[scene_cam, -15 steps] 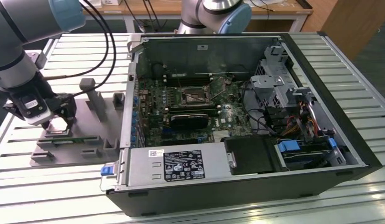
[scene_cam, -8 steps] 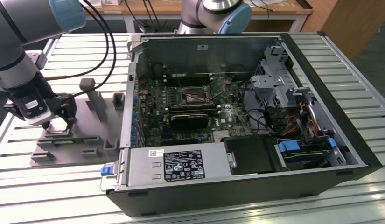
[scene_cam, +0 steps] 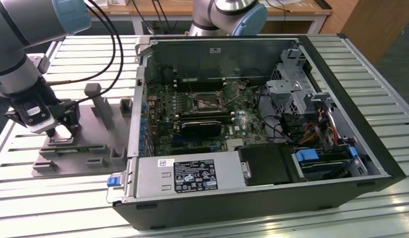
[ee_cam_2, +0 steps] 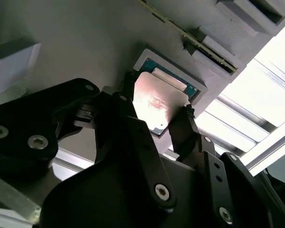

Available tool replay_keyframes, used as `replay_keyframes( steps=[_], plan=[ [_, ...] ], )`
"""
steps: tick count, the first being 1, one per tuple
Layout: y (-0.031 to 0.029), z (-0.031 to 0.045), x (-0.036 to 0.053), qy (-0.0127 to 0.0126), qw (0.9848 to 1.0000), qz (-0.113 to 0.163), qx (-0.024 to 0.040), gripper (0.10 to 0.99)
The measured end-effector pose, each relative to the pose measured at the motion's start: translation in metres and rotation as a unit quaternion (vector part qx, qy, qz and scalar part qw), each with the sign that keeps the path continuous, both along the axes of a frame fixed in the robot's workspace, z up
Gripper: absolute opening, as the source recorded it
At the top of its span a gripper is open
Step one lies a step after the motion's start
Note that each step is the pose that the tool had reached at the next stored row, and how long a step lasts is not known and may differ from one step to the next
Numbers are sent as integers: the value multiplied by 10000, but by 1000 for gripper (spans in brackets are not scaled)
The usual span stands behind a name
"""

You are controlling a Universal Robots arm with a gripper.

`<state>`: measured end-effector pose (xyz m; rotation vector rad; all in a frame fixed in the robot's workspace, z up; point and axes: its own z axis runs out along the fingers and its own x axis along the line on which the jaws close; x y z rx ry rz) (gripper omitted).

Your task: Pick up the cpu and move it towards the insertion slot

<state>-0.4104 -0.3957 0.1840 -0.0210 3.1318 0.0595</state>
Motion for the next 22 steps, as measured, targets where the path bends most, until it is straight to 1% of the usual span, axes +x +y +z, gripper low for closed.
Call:
replay_keyframes(
  steps=[7,9,13,22],
  plan=[
    [0,-1,0,-1,10000,0,1,537],
    [0,12,1,-3,10000,0,2,537],
    [0,89,0,-1,10000,0,1,537],
    [0,297,0,-1,10000,0,1,537]
  ],
)
